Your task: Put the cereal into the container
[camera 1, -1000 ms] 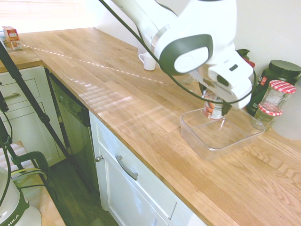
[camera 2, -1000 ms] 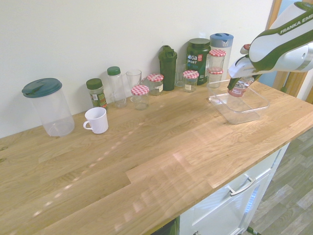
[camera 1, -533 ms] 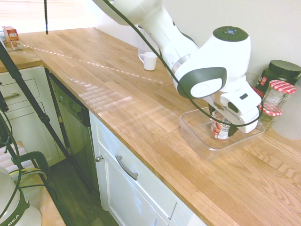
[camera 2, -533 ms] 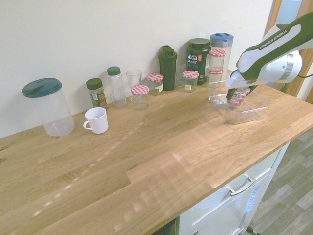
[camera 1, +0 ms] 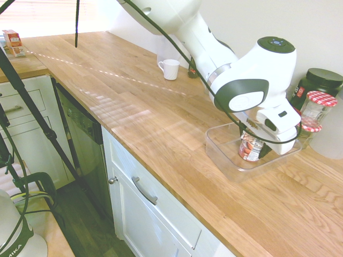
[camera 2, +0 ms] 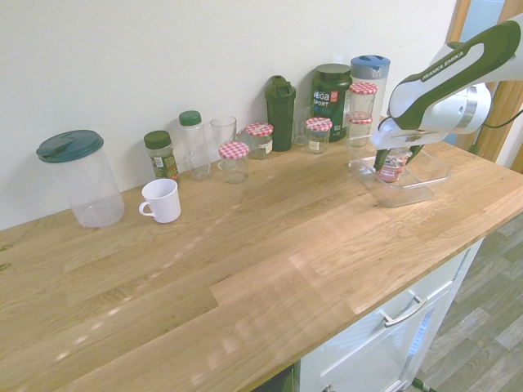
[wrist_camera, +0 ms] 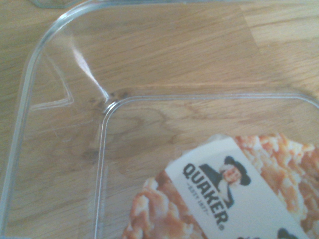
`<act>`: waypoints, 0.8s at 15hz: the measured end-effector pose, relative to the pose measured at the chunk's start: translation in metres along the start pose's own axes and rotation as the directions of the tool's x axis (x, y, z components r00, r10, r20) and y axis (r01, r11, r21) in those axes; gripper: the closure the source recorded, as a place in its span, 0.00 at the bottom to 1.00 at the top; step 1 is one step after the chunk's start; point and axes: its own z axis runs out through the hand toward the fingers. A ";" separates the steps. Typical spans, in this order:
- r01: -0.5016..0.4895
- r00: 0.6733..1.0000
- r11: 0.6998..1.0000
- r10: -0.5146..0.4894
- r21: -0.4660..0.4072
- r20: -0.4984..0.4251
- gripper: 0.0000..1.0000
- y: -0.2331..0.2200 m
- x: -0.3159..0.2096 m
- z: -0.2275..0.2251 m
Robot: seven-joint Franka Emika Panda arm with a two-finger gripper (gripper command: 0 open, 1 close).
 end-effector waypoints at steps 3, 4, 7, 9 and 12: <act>0.003 1.000 1.000 -0.003 -0.001 -0.001 0.00 0.000 0.001 -0.001; 0.006 1.000 1.000 -0.006 -0.006 0.003 0.00 0.000 0.001 -0.003; -0.001 0.998 0.997 0.006 -0.083 0.066 0.00 -0.002 -0.004 -0.026; -0.004 0.996 0.992 0.015 -0.123 0.088 0.00 -0.007 -0.011 -0.054; -0.004 0.996 0.992 0.015 -0.124 0.088 0.00 -0.018 -0.021 -0.100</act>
